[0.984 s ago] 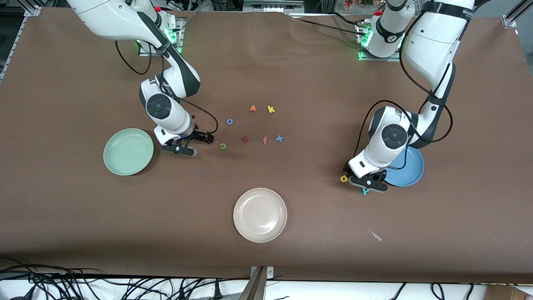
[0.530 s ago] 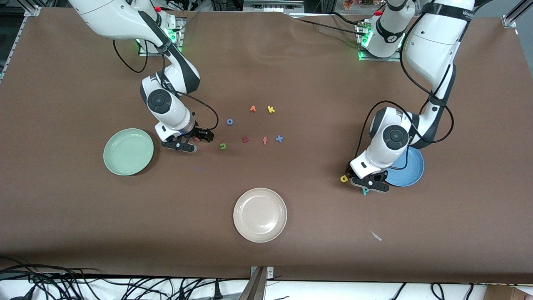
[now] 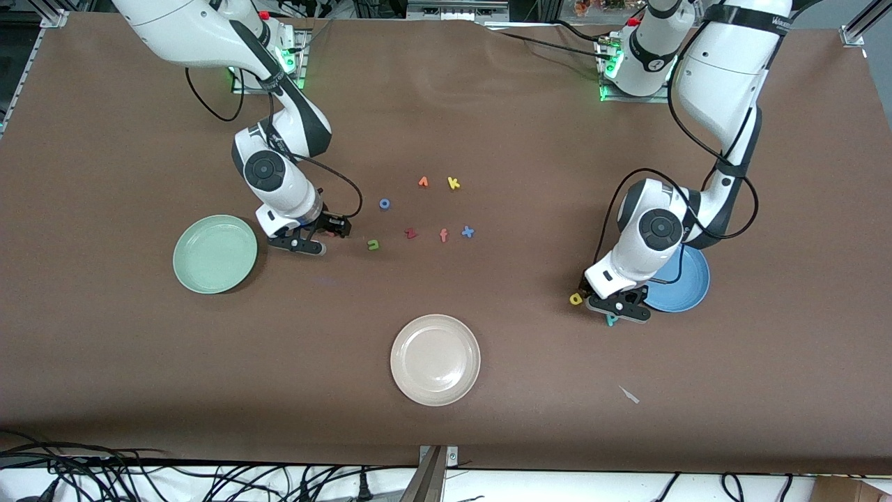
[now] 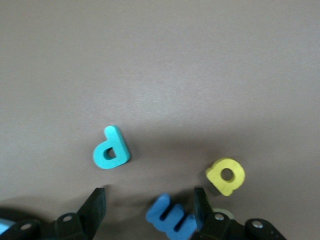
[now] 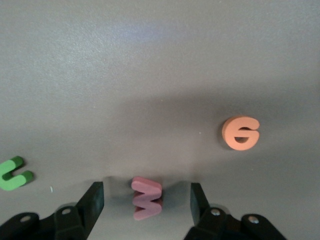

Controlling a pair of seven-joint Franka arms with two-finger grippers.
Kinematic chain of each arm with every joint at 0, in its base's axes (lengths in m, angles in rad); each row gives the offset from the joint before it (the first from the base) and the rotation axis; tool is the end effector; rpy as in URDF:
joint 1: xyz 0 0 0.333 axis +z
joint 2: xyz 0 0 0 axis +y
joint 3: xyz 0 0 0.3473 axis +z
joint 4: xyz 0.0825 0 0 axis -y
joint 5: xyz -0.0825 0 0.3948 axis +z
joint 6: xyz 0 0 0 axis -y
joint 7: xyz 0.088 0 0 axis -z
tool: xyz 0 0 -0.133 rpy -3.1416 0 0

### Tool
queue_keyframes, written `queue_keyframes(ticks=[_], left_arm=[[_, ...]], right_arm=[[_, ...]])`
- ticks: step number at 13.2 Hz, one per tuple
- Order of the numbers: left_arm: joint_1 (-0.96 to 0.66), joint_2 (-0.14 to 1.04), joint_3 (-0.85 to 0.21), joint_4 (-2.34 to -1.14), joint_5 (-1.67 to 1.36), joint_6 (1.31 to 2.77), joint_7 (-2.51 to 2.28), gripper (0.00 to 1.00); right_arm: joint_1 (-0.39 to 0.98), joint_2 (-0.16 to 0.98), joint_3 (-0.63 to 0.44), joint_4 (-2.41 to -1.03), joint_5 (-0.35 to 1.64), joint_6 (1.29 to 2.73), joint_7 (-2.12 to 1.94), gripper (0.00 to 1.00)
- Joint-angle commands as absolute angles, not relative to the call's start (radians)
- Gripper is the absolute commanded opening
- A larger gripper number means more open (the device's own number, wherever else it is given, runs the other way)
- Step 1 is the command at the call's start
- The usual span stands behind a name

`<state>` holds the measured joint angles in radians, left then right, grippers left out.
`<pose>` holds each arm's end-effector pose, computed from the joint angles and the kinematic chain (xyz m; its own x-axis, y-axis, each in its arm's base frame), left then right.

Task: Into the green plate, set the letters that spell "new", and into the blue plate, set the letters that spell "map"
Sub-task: 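Grasp the pink w with the right gripper while the left gripper grasps the E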

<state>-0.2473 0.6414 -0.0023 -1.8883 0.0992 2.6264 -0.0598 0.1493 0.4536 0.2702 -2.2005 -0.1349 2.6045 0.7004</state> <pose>0.6476 -0.1661 0.1622 0.9577 -0.2709 0.0974 -0.2672 -0.9624 -0.0498 0.5168 0.2362 0.1710 0.9811 -0.1861 -0.0525 -0.1875 -0.9820 -0.0233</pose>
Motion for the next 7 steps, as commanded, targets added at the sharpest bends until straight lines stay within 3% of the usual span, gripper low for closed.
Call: queue_keyframes(ticks=[1, 4, 7], left_arm=[[-0.299, 0.643, 0.017, -1.891, 0.132, 2.614, -0.114, 0.95], [-0.298, 0.649, 0.023, -1.904, 0.133, 2.614, 0.001, 0.93], [-0.288, 0.658, 0.038, -1.905, 0.135, 2.615, 0.069, 0.93]], right_arm=[[0.15, 0.451, 0.268, -2.218, -0.155, 2.623, 0.713, 0.64], [0.15, 0.457, 0.27, -2.218, -0.156, 2.625, 0.715, 0.5], [0.152, 0.471, 0.27, -2.218, -0.156, 2.643, 0.715, 0.25]])
